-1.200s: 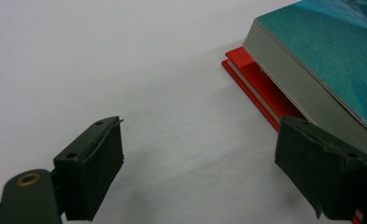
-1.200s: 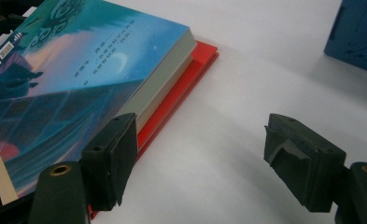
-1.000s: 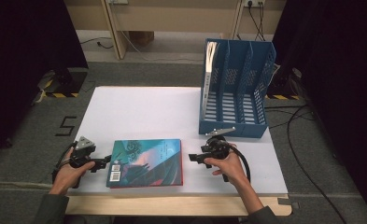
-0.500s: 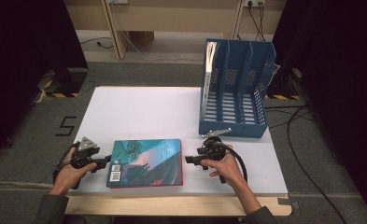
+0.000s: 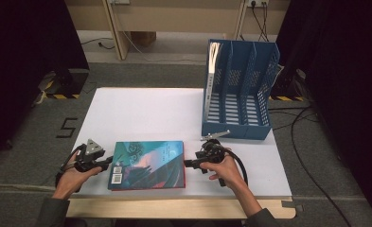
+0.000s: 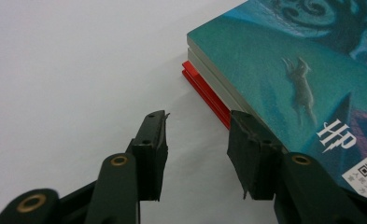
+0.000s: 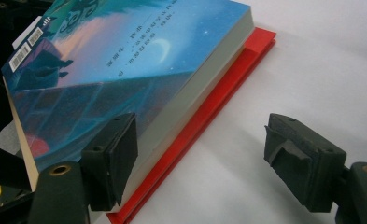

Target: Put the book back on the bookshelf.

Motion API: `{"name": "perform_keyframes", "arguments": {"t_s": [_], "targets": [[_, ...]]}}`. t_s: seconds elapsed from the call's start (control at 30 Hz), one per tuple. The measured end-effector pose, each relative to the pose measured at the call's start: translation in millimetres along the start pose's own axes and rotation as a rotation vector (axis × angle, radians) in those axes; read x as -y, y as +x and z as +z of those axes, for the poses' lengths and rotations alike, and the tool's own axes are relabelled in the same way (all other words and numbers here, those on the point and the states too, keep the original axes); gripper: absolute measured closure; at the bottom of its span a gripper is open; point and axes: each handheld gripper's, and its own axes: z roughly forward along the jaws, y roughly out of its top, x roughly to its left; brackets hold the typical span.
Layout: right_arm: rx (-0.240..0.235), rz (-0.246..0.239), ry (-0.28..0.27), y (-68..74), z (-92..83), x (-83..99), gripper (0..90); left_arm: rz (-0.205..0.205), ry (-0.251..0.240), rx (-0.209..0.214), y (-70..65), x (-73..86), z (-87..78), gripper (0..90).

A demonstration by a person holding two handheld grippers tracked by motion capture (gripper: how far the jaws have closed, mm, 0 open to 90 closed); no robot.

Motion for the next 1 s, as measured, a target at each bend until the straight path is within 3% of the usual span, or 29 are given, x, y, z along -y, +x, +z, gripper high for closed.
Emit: {"name": "perform_keyframes", "arguments": {"t_s": [0.23, 0.3, 0.37, 0.43, 0.47, 0.5, 0.53, 0.73, 1.0], "targets": [[-0.008, 0.005, 0.000, -1.2, 1.9, -0.5, 26.7, 0.025, -0.001, -0.035, -5.5, -2.8, -3.7, 59.3], [-0.017, 0.009, 0.003, -1.2, 2.5, 0.0, 26.4, 0.022, -0.010, -0.033, -6.5, -3.9, -5.6, 60.3], [-0.039, 0.022, 0.000, -1.4, 4.1, 0.3, 26.4, 0.006, -0.022, 0.001, -8.1, -5.0, -5.0, 59.1], [-0.046, 0.024, 0.009, 0.1, 7.5, 0.6, 26.4, 0.023, -0.009, 0.022, -14.4, -6.0, -0.8, 43.7], [-0.046, 0.024, 0.009, 0.1, 7.5, 0.6, 26.4, 0.030, -0.005, 0.025, -16.6, -6.4, 0.7, 43.7], [-0.047, 0.019, 0.011, 0.5, 8.1, 0.8, 26.4, 0.052, -0.004, 0.008, -18.3, -7.1, 1.2, 34.4], [-0.045, 0.021, 0.012, 0.6, 7.8, 1.0, 26.4, 0.027, -0.018, 0.005, -17.1, -9.4, -1.0, 26.3], [-0.046, 0.026, 0.015, -0.2, 7.4, 2.0, 26.3, 0.002, -0.002, 0.014, -14.1, -7.4, 0.7, 16.2], [-0.102, 0.048, 0.033, 1.1, 13.8, 4.1, 24.8, 0.006, -0.003, 0.040, -14.0, -6.8, -0.5, 16.0]]}}
